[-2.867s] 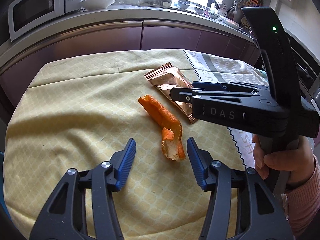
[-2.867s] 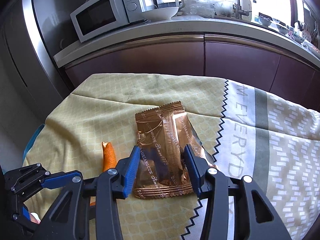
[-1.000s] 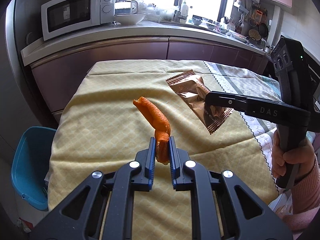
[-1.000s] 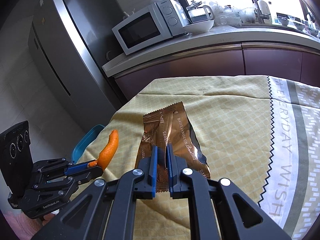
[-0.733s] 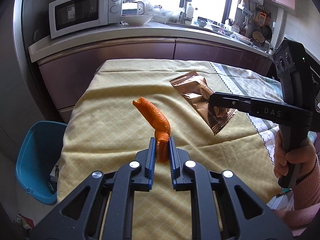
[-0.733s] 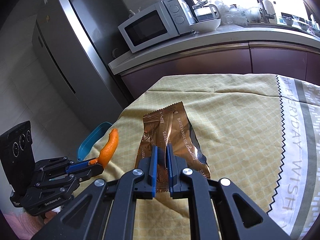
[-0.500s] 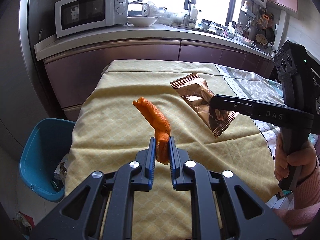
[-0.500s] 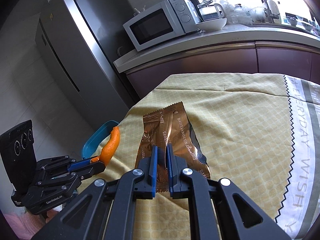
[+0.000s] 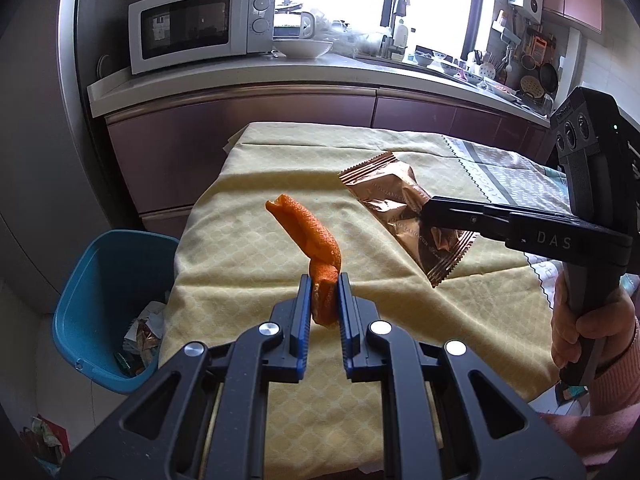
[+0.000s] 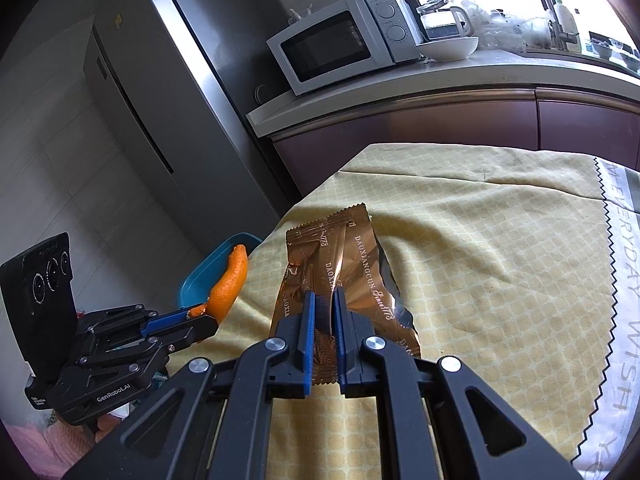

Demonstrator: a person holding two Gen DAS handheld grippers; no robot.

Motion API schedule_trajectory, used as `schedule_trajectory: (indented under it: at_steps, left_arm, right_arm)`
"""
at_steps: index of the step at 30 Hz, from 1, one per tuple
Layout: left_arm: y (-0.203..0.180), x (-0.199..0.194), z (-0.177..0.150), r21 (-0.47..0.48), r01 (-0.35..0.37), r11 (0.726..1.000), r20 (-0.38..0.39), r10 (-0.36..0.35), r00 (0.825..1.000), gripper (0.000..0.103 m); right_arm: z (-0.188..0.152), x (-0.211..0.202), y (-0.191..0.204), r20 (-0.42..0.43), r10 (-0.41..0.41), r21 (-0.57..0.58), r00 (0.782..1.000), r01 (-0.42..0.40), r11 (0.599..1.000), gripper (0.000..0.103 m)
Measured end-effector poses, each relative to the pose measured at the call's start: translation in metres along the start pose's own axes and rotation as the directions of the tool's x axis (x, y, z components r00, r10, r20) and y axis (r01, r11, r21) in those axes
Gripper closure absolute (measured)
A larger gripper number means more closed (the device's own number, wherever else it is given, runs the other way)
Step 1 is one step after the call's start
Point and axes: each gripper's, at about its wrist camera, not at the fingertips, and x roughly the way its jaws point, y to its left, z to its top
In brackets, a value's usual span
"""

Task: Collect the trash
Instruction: 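Carry the orange peel and brown wrapper over to the teal bin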

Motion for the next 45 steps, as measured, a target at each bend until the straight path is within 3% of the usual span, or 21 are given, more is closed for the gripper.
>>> schedule_trajectory:
  at_steps: [45]
  left_arm:
    - [0.053,-0.03,-0.015,-0.083,-0.087,0.993,0.024,0.089,0.996,0.09]
  right_arm:
    - [0.005,0.036,0.045,-0.054,0.074,-0.068,0.996,-0.078,0.995,0.095]
